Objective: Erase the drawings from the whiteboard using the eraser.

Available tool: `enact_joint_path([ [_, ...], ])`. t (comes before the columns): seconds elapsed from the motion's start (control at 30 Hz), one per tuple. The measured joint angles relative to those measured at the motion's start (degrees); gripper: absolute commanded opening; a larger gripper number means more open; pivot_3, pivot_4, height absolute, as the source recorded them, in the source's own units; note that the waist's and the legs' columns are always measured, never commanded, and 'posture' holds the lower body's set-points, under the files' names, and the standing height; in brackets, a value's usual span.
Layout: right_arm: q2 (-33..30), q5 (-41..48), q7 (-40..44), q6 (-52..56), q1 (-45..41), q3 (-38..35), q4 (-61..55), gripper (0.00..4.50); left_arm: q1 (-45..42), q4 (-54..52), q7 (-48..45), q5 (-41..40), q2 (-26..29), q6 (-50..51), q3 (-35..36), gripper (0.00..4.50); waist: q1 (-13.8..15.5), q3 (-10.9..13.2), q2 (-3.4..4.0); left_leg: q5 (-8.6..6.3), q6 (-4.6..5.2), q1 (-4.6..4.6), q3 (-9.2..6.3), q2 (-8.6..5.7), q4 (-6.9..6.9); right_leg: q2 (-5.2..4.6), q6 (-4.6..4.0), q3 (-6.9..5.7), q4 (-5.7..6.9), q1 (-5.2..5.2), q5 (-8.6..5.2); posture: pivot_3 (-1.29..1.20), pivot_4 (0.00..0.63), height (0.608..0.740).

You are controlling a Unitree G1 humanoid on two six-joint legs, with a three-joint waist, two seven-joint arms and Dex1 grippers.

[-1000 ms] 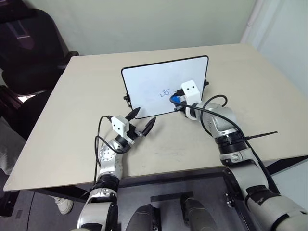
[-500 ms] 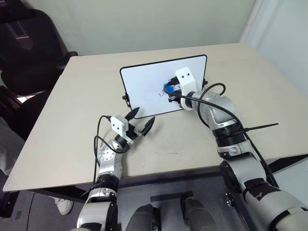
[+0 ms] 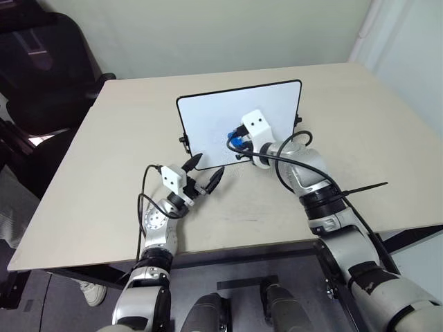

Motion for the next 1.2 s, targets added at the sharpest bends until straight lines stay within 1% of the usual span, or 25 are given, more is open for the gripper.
enact_joint_path([
  [0.13, -0.01, -0.4, -0.69, -0.09, -1.33, -0.23, 2.19, 0.39, -0.27, 0.5, 0.03, 0.0, 0.03, -0.15, 0.0, 4.5, 0.03, 0.0, 0.0, 0.0, -0.01, 0.0, 0.0, 0.0, 0.01, -0.01, -0.01, 0.0, 0.03, -0.01, 0.0, 0.0, 0.15, 0.726],
  [0.27, 0.32, -0.48, -3.29, -0.87, -3.5, -1.89, 6.89, 0.39, -0.67, 1.05, 0.07, 0.0, 0.06, -0.42, -0.01, 4.5, 0.17, 0.02, -0.04, 0.0, -0.01, 0.0, 0.0, 0.0, 0.12, -0.03, -0.01, 0.0, 0.05, 0.02, 0.0, 0.0, 0.15, 0.726],
  [0.43, 0.23, -0.53, -6.99, -2.24, -4.04, -4.56, 11.12, 0.39, -0.85, 1.08, 0.06, -0.01, 0.19, -0.75, 0.0, 4.5, -0.01, 0.18, -0.29, -0.1, -0.17, -0.01, 0.0, -0.01, 0.52, -0.04, -0.04, 0.01, 0.04, 0.1, 0.06, 0.0, 0.15, 0.726],
  [0.5, -0.23, -0.57, -8.13, -2.45, -4.05, -5.52, 11.8, 0.39, -0.87, 1.07, 0.05, -0.01, 0.21, -0.82, 0.0, 4.5, -0.1, 0.2, -0.33, -0.24, -0.43, -0.12, 0.0, -0.06, 0.53, -0.08, -0.04, 0.01, -0.05, 0.11, 0.05, 0.0, 0.15, 0.726],
  [0.7, -1.34, -0.58, -9.3, -2.47, -4.06, -6.79, 12.06, 0.39, -0.79, 1.08, 0.01, -0.01, 0.33, -0.82, 0.01, 4.5, -0.15, 0.2, -0.33, -0.19, -0.34, -0.15, 0.02, -0.08, 0.55, -0.11, -0.02, 0.01, -0.04, 0.08, 0.26, 0.0, 0.15, 0.726],
  [0.87, -1.25, -0.58, -7.35, -2.44, -3.48, -5.69, 10.37, 0.39, -0.61, 0.98, -0.12, -0.01, 0.44, -0.77, 0.02, 4.5, -0.21, 0.2, -0.33, -0.14, -0.26, -0.19, 0.02, -0.08, 0.55, -0.1, -0.03, 0.0, 0.02, -0.01, 0.3, 0.0, 0.15, 0.726],
  [1.07, 0.39, -0.51, -1.21, -2.15, -2.88, -0.52, 2.3, 0.39, -0.38, 0.46, -0.13, -0.01, 0.3, -0.64, -0.02, 4.5, -0.19, 0.16, -0.26, -0.13, -0.24, -0.18, -0.03, 0.01, 0.54, 0.01, -0.06, -0.06, 0.14, -0.08, 0.29, 0.0, 0.15, 0.726],
  [1.2, 1.56, -0.45, 0.79, -1.32, -2.86, 1.53, 1.93, 0.39, -0.19, -0.59, 0.02, 0.0, 0.19, -0.6, -0.12, 4.5, 0.31, 0.15, -0.24, -0.14, -0.24, -0.18, -0.06, 0.03, 0.53, 0.0, 0.04, -0.07, 0.12, -0.18, 0.14, 0.0, 0.15, 0.726],
])
